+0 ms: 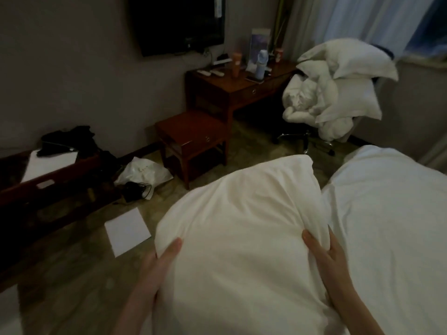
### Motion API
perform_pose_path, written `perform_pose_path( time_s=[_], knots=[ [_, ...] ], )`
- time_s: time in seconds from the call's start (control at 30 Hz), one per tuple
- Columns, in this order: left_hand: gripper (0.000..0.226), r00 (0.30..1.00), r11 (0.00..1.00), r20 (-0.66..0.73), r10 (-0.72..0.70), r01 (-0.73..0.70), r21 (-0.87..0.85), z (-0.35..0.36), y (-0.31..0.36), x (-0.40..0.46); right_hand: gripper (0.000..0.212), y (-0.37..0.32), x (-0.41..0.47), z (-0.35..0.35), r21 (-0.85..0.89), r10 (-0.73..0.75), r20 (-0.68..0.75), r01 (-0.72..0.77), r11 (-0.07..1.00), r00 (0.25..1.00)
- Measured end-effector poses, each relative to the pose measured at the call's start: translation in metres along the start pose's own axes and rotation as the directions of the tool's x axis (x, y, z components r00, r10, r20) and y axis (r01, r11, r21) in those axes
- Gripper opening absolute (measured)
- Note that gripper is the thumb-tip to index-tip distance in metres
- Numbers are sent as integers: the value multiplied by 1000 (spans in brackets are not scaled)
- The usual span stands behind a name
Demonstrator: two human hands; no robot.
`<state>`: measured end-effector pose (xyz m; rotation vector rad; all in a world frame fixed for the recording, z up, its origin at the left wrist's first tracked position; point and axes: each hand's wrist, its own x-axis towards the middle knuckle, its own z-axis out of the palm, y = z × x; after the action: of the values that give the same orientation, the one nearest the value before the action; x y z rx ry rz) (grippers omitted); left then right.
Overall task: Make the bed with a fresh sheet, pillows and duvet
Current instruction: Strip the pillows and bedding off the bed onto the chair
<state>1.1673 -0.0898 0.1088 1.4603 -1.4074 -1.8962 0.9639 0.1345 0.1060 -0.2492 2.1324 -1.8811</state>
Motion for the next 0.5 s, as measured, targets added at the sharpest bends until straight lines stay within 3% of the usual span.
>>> perform_pose_path(
  time_s=[0.13,0.3,0.5],
  knots=[
    [71,997,995,73,-26,19,98,1,21,52,42,3,24,29,-39,8,-79,-11,999,997],
    [52,991,991,132,37,-53,125,21,58,128,50,8,79,71,-26,19,-130,-23,999,991],
    [60,980,977,193,42,-81,197,71,125,245,49,11,166,114,62,34,-247,-20,998,968]
  ],
)
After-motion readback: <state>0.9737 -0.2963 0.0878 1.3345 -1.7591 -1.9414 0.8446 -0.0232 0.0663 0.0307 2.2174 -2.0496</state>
